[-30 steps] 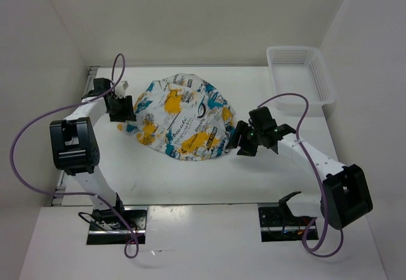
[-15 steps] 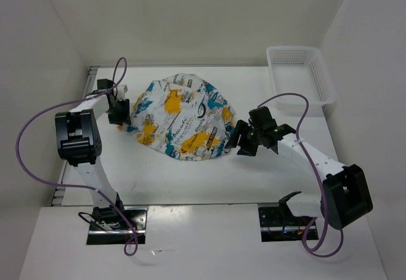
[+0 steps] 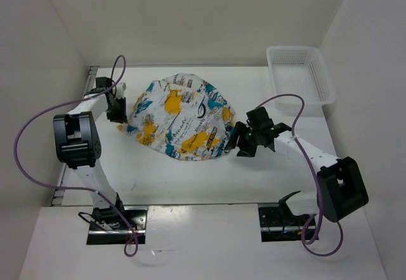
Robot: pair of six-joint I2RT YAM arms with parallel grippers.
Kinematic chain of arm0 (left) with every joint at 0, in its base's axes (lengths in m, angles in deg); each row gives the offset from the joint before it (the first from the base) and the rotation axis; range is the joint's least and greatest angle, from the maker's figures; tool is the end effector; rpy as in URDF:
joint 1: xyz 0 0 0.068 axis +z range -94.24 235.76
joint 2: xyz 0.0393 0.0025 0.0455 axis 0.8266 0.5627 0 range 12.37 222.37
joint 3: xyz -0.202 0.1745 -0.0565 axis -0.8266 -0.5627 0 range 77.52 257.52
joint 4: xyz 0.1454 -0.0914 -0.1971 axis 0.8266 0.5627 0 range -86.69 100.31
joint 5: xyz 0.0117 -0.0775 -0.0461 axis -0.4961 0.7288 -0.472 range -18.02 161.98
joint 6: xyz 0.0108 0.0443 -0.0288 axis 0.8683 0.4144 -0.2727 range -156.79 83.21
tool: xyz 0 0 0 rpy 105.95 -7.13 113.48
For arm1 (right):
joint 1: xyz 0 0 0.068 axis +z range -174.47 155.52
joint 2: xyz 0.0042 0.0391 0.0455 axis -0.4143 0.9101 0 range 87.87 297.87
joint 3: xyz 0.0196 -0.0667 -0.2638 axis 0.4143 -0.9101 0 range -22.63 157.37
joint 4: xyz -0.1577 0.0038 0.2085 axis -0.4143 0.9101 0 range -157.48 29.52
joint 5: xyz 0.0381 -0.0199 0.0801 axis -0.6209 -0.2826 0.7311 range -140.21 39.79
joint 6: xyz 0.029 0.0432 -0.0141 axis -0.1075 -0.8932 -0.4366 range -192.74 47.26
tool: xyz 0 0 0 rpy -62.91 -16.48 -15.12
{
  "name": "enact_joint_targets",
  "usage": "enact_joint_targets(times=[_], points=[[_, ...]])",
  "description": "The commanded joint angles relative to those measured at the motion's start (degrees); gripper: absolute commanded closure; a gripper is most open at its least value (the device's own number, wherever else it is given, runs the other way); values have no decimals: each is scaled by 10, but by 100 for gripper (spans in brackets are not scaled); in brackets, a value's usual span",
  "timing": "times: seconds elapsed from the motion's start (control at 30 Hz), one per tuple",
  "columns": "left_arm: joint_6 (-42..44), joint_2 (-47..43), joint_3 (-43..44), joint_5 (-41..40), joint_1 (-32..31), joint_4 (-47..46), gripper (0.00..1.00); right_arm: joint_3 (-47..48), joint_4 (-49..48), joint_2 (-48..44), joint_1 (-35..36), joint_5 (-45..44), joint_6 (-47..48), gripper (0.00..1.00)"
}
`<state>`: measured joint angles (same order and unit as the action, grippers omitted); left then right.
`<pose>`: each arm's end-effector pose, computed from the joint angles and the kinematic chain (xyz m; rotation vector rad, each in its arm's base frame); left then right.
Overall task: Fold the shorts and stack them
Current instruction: Flatten the shorts out
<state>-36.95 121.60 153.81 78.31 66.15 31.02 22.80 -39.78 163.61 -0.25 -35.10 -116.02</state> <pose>0.3931 0.0681 0.1846 -0.2032 2.6131 -0.0830 0.2280 0.1126 0.2056 0.3491 2.7069 0.7350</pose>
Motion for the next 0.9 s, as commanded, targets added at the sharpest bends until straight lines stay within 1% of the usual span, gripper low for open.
enact_joint_targets(times=[0.0,0.03,0.07,0.1,0.17,0.27,0.3,0.33,0.37,0.4,0.47,0.53,0.6,0.7,0.77,0.83,0.87], points=[[2,-17,17,-2,-2,12,65,22,-23,5,3,-1,12,34],[2,-12,17,-12,-2,12,56,22,-23,12,3,-1,12,34],[2,-12,17,-50,-16,12,51,22,-23,12,3,-1,12,34],[2,-3,28,-71,-21,18,50,22,-23,12,3,-1,12,32],[2,26,43,-94,-27,44,50,22,-23,17,3,-1,12,32],[2,33,38,-94,-27,44,52,22,-23,17,3,-1,12,32],[2,27,31,-94,-27,30,54,27,-23,17,3,-1,12,32],[2,27,31,-88,-27,30,56,27,-23,22,3,-1,12,32],[2,27,23,-88,-27,24,61,27,-23,22,3,-1,12,32],[2,27,23,-88,-27,24,63,27,-23,22,3,-1,12,32],[2,35,30,-88,-27,31,63,27,-23,22,3,-1,12,32],[2,41,30,-88,-27,31,59,27,-23,22,3,-1,12,32],[2,41,25,-81,-33,31,59,27,-28,22,3,-1,12,32],[2,41,19,-67,-33,26,66,27,-28,27,3,-1,12,32],[2,28,14,-55,-38,21,66,27,-28,27,3,-1,12,32],[2,2,-2,-21,-38,-4,62,27,-34,27,3,-1,12,32],[2,2,-2,-13,-38,-5,57,20,-40,27,3,-1,12,32]])
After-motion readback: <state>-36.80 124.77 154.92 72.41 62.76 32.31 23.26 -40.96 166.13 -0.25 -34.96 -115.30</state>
